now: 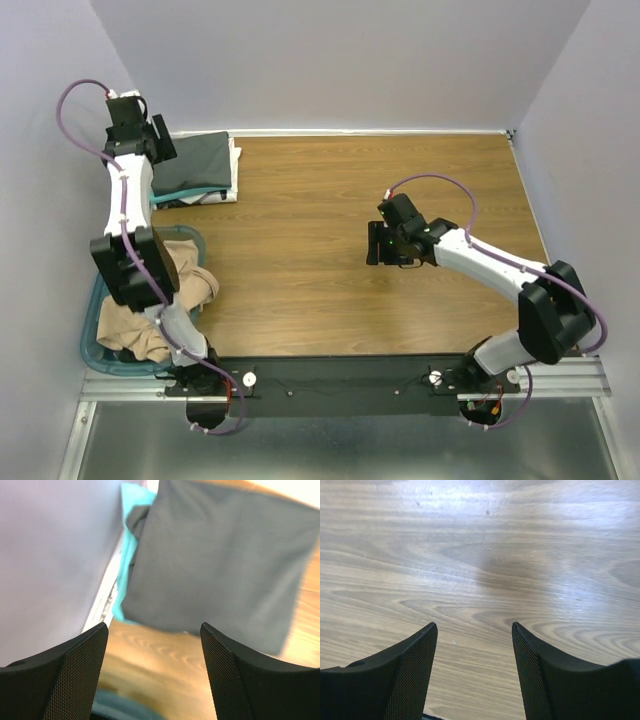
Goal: Fold and stack the t-shirts
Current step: Neatly place the folded tshirt to the corner, then reset both grippers
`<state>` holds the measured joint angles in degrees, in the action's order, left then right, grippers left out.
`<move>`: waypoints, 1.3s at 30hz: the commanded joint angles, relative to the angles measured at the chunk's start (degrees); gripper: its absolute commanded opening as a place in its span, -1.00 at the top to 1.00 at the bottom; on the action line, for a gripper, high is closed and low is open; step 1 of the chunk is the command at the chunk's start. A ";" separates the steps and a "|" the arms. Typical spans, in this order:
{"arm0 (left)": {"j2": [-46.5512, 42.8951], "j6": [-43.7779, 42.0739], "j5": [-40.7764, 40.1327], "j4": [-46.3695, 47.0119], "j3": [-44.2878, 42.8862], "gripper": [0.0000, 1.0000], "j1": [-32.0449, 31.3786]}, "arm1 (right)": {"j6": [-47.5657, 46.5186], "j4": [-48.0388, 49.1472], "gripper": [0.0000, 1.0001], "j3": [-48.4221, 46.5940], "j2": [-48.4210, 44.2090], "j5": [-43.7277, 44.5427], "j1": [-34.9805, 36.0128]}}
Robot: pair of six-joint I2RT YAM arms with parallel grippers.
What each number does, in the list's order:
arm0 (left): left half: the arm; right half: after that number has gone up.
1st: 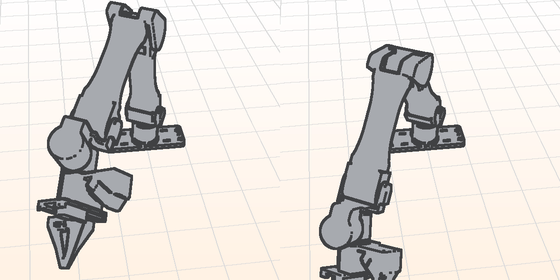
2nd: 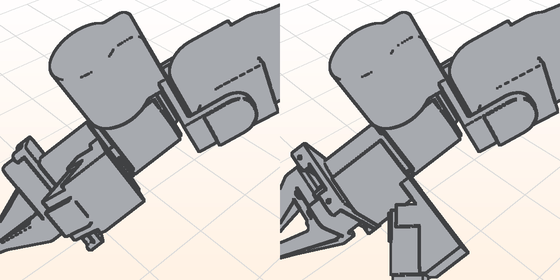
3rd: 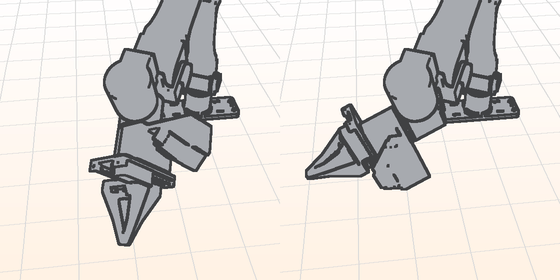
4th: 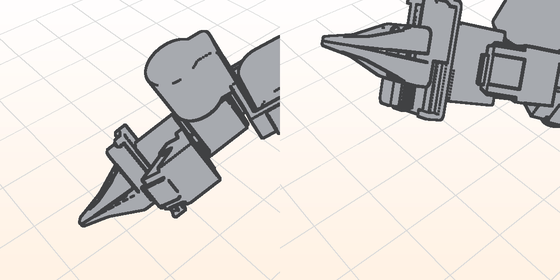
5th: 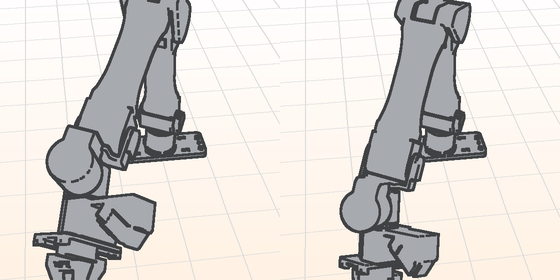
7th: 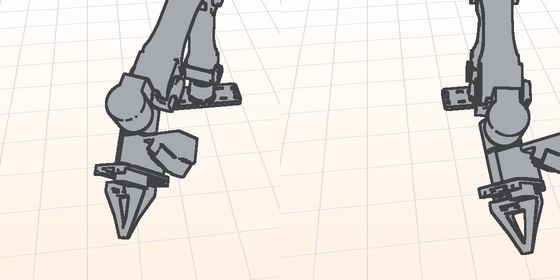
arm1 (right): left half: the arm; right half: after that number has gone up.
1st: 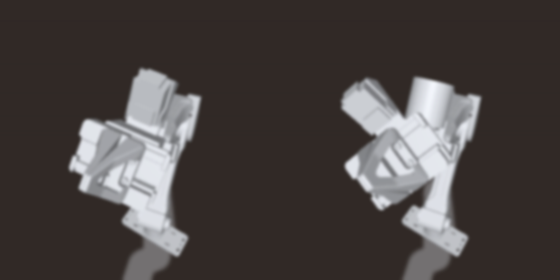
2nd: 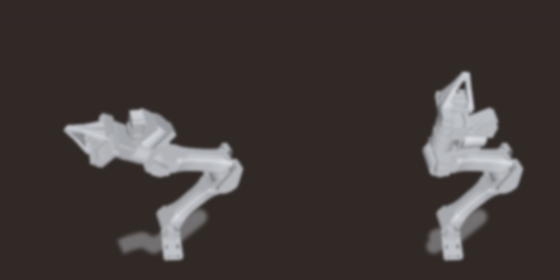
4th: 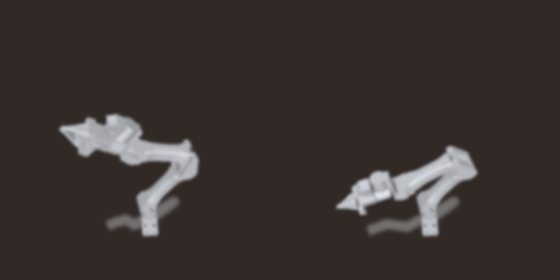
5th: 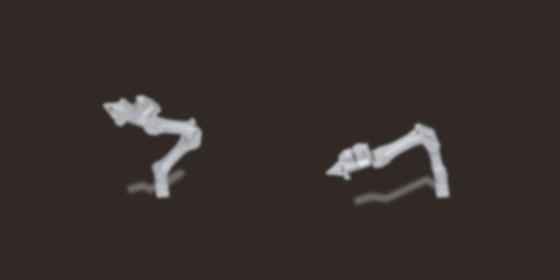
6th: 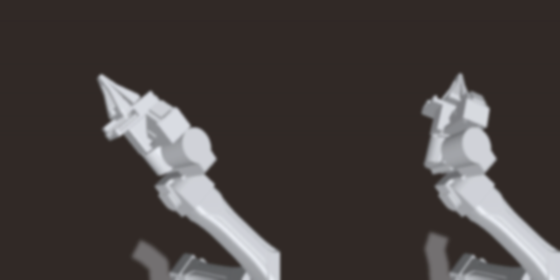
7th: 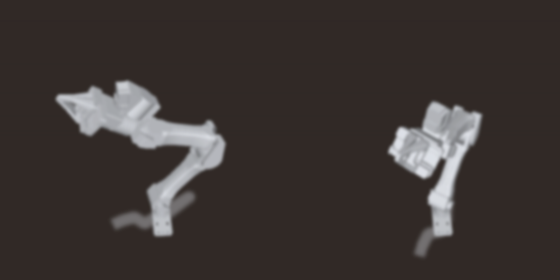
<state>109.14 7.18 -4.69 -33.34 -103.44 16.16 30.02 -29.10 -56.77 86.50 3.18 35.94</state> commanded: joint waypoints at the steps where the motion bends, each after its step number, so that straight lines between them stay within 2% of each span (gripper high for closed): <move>1: -13.06 0.91 -1.81 9.77 8.67 -0.64 -1.22 | 1.62 1.24 -0.36 2.28 -4.31 7.70 0.27; 4: -21.74 0.99 -3.04 14.86 21.65 -0.64 -4.37 | 1.44 1.50 -0.37 3.33 -7.04 11.04 0.27; 8: -33.18 2.75 -3.92 21.55 33.01 -0.64 -8.68 | 1.27 1.68 -0.37 3.86 -9.15 14.83 0.27; 11: -41.80 6.70 -5.59 25.16 45.56 -0.64 -14.48 | 1.27 1.77 -0.37 4.13 -10.38 17.21 0.27; 15: -53.47 12.59 -11.74 28.42 55.50 -0.71 -25.80 | 0.04 1.86 -0.37 4.04 -10.56 19.14 0.27; 17: -56.31 15.49 -14.29 28.42 59.12 -0.71 -27.93 | -0.49 1.86 -0.37 3.60 -10.21 19.67 0.27; 21: -61.49 17.87 -16.31 26.58 62.12 -0.74 -30.75 | -0.40 2.03 -0.37 2.99 -9.95 20.11 0.27; 27: -64.31 16.99 -19.04 23.94 63.53 -0.81 -32.16 | 0.48 3.00 -0.37 2.72 -11.35 20.72 0.27; 39: -64.84 14.44 -20.10 22.97 63.27 -0.85 -32.16 | 1.88 3.35 -0.37 3.07 -12.05 20.46 0.27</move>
<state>45.28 22.65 -22.20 -9.56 -40.34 -15.77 30.55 -26.59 -53.60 75.94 21.74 35.94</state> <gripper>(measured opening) 0.923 0.686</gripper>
